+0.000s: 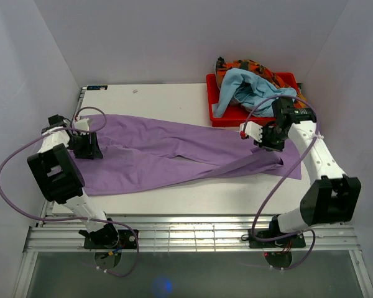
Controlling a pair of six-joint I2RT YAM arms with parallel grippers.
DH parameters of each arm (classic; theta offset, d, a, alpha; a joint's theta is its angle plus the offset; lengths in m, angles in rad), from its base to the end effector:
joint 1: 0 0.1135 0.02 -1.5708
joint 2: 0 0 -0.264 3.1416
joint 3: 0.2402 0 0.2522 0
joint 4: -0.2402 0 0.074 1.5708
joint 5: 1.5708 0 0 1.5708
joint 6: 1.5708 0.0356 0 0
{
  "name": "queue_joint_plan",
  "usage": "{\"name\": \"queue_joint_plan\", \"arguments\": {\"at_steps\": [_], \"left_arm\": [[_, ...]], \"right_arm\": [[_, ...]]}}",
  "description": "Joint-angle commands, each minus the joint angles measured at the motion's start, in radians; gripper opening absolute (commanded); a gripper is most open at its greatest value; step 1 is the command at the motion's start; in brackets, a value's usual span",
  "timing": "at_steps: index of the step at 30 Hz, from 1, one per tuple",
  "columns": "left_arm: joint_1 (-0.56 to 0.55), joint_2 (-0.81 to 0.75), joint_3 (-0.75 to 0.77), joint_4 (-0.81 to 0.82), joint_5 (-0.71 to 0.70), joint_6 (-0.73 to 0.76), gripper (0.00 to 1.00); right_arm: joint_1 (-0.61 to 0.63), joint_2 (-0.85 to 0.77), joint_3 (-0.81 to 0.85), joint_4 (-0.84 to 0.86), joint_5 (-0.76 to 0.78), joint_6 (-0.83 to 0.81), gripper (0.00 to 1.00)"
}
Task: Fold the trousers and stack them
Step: Flatten the trousers out
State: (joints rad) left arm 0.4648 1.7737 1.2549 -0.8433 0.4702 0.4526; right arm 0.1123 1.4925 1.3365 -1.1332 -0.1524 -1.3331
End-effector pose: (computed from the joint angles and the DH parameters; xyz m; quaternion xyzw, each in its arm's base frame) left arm 0.3090 0.1369 0.1993 0.0184 0.9673 -0.1629 0.1934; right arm 0.2786 0.0369 0.2930 -0.6610 0.7334 -0.0184 0.1579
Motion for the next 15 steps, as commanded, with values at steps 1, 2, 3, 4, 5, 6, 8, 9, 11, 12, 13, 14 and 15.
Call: {"name": "queue_joint_plan", "arguments": {"at_steps": [1, 2, 3, 4, 5, 6, 8, 9, 11, 12, 13, 14, 15], "left_arm": [[0.031, -0.016, -0.011, 0.027, -0.008, 0.032, 0.61], [0.041, -0.014, -0.028, 0.033, -0.011, 0.038, 0.59], [0.047, -0.013, -0.037, 0.036, -0.015, 0.043, 0.58], [0.052, -0.010, -0.048, 0.044, -0.018, 0.047, 0.55], [0.057, -0.005, -0.064, 0.050, -0.025, 0.049, 0.54], [0.061, 0.000, -0.072, 0.062, -0.030, 0.049, 0.53], [0.064, 0.021, -0.077, 0.072, -0.036, 0.047, 0.51], [0.066, 0.029, -0.072, 0.073, -0.041, 0.044, 0.50], [0.067, 0.044, -0.063, 0.075, -0.039, 0.038, 0.49], [0.067, 0.046, -0.052, 0.072, -0.039, 0.038, 0.49], [0.067, 0.046, -0.049, 0.072, -0.038, 0.038, 0.49], [0.067, 0.046, -0.043, 0.072, -0.038, 0.040, 0.49], [0.067, 0.046, -0.038, 0.067, -0.033, 0.041, 0.49]], "right_arm": [[-0.003, -0.170, -0.035, -0.175, -0.019, -0.049, 0.08], [-0.002, -0.284, -0.109, -0.174, -0.003, -0.079, 0.08], [-0.003, -0.343, -0.194, -0.166, 0.051, -0.142, 0.08], [-0.002, -0.401, -0.370, -0.155, 0.082, -0.168, 0.08], [-0.003, -0.505, -0.455, -0.143, 0.112, -0.193, 0.08], [-0.003, -0.552, -0.530, -0.129, 0.152, -0.216, 0.11], [-0.003, -0.673, -0.698, -0.122, 0.201, -0.282, 0.24], [-0.003, -0.705, -0.738, -0.116, 0.229, -0.296, 0.31], [-0.003, -0.771, -0.798, -0.086, 0.244, -0.316, 0.56], [-0.003, -0.778, -0.792, -0.079, 0.237, -0.316, 0.64], [-0.005, -0.773, -0.774, -0.059, 0.225, -0.307, 0.73], [-0.006, -0.732, -0.705, -0.050, 0.206, -0.266, 0.88], [-0.014, -0.697, -0.654, -0.045, 0.164, -0.235, 0.89]]}}
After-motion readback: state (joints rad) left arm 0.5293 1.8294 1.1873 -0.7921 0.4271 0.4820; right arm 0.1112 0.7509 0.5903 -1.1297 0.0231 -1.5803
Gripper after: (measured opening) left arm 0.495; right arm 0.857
